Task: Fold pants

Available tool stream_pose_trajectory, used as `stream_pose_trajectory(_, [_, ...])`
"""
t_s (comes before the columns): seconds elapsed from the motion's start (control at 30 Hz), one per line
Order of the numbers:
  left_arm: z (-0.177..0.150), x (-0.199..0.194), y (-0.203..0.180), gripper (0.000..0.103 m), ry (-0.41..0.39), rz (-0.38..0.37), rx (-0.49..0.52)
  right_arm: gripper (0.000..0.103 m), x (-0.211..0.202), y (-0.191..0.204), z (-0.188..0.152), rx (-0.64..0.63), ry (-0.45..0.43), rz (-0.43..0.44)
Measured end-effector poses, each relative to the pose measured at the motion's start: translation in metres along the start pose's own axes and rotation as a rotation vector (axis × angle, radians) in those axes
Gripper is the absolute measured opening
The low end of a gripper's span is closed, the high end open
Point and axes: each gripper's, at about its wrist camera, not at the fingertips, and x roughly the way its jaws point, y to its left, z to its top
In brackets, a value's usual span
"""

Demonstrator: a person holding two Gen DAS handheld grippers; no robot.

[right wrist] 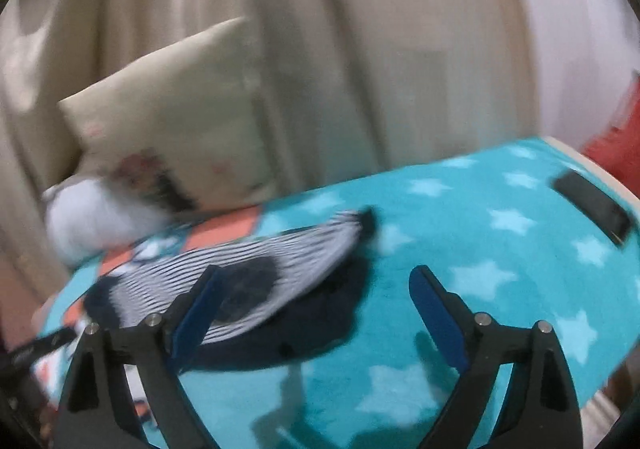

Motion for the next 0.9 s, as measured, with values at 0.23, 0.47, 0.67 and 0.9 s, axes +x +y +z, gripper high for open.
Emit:
stream_pose_trajectory(0.23, [0.047,0.088,-0.058,0.093,0.006,0.147,-0.113,0.063,0.058,0.03,0.005,0.03,0.318,0.198])
stream_pose_trajectory(0.47, [0.014,0.053,-0.077,0.093,0.026,0.212,-0.207,0.063,0.059,0.031,-0.014,0.048,0.338,0.114])
stream_pose_trajectory(0.67, [0.002,0.072,-0.071,0.093,0.047,0.143,-0.307,0.063,0.091,0.021,-0.011,0.099,0.365,0.123])
stream_pose_trajectory(0.9, [0.01,0.089,-0.081,0.093,0.032,0.12,-0.316,0.047,0.125,0.025,-0.007,0.118,0.411,0.071])
